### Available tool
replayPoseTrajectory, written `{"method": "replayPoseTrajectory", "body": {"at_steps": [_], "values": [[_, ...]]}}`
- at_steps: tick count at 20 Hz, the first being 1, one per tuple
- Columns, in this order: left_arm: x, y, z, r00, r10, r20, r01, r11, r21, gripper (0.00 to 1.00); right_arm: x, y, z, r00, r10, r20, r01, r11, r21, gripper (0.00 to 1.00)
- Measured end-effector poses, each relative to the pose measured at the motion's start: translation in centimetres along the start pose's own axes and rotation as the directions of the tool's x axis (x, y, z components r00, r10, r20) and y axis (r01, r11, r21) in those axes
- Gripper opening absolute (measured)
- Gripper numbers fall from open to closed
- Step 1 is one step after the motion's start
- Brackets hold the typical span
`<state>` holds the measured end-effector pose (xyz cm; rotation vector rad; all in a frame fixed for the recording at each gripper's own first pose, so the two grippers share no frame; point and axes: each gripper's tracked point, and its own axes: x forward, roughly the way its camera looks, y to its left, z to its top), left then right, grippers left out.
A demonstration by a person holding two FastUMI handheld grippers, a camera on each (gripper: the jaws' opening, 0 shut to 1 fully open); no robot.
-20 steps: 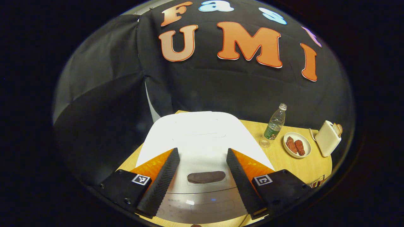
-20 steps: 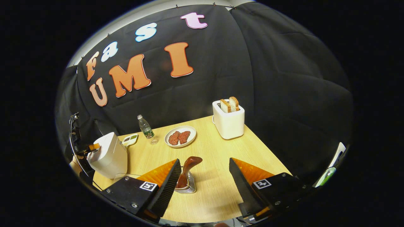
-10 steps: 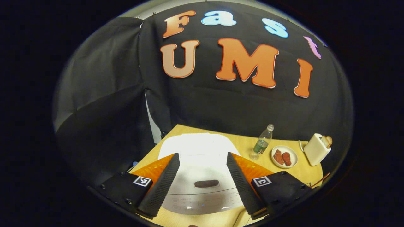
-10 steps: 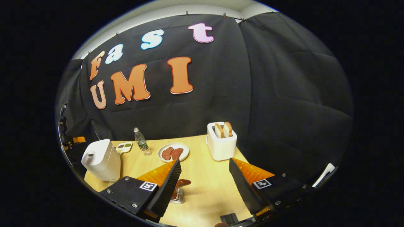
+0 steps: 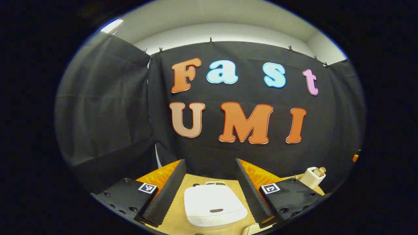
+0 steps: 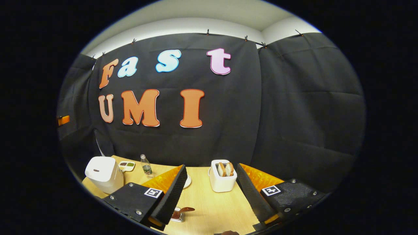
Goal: Close the left gripper, press the button to open the rice cooker; take a wooden spoon from the chopstick holder with the right hand, scoop a spoonful of rice and pour it into the rice cooker, then put the wooden spoon back into the chopstick holder.
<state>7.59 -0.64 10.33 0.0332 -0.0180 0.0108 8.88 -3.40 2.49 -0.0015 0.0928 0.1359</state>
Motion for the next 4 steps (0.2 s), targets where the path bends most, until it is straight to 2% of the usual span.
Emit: {"method": "replayPoseTrajectory", "body": {"at_steps": [4], "values": [[-3.4, 0.8, 2.7, 0.999, -0.012, 0.050, 0.010, 1.000, 0.029, 1.00, -1.7, 0.7, 3.4, 0.998, 0.012, 0.058, -0.013, 1.000, 0.024, 0.95]]}}
